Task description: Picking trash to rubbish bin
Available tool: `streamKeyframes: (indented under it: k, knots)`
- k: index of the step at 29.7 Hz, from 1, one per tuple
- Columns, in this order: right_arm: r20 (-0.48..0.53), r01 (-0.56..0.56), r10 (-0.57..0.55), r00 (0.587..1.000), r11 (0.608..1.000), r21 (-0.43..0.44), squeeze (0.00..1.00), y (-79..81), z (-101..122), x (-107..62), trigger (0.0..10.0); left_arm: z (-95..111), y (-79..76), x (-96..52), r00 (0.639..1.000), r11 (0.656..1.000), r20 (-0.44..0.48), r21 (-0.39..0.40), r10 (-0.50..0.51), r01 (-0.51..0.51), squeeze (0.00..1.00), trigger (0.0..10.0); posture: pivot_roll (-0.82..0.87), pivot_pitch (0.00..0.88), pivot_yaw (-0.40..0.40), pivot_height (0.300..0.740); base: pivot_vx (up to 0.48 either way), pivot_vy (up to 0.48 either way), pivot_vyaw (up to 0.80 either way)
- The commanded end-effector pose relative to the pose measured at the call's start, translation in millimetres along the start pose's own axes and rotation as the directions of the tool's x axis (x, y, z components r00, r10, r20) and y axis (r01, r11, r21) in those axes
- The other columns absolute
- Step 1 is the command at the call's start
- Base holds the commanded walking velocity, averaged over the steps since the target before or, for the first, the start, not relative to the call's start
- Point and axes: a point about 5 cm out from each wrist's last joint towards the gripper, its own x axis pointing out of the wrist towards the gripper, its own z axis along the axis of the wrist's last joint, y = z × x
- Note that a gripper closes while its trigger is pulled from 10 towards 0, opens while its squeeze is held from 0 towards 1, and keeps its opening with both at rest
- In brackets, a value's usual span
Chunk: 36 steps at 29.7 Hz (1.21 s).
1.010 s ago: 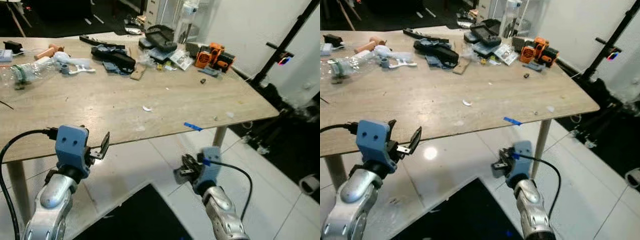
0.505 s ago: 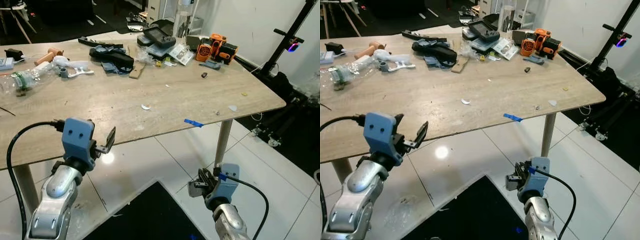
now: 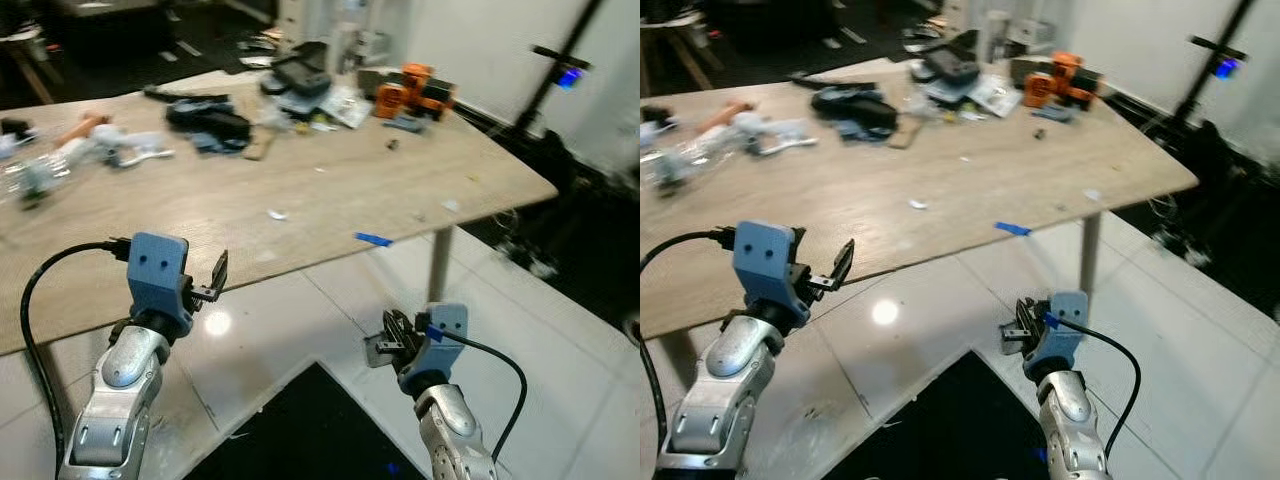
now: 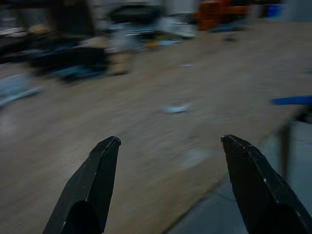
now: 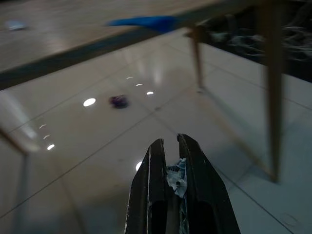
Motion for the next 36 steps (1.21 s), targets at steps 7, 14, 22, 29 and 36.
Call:
streamKeyframes:
  k: [7,14,22,29,36]
  knots:
    - [-0.007,0.006,-0.006,1.000,1.000,0.001,0.00,0.6,1,0.9,10.0,1,-1.8,2.5,1.000,1.000,-0.003,0.007,-0.010,0.010,0.00,10.0,0.03,0.124,-0.008,0.740,0.000,0.000,-0.80]
    - [-0.009,-0.001,0.001,1.000,1.000,0.001,0.00,2.8,0,1.6,10.0,1,-0.7,2.8,1.000,1.000,-0.003,0.012,-0.009,0.009,0.00,10.0,0.03,0.125,-0.011,0.740,0.000,0.000,-0.80]
    - [-0.003,-0.027,0.027,1.000,1.000,-0.001,0.00,9.0,3,6.0,10.0,-5,-4.2,8.8,1.000,1.000,-0.012,-0.009,-0.020,0.020,0.00,10.0,0.02,0.123,-0.009,0.740,0.000,0.000,-0.80]
    - [0.010,-0.059,0.059,0.998,0.998,0.003,0.00,18.3,7,10.6,10.0,-7,-12.1,19.9,1.000,0.999,-0.015,-0.037,-0.027,0.027,0.00,10.0,0.01,0.115,-0.011,0.740,0.000,0.000,-0.80]
    - [0.018,-0.084,0.084,0.996,0.996,0.015,0.00,29.9,8,14.8,10.0,-6,-29.1,32.6,0.990,0.990,-0.008,0.003,-0.139,0.139,0.00,10.0,0.02,0.107,-0.008,0.740,0.000,0.000,-0.80]
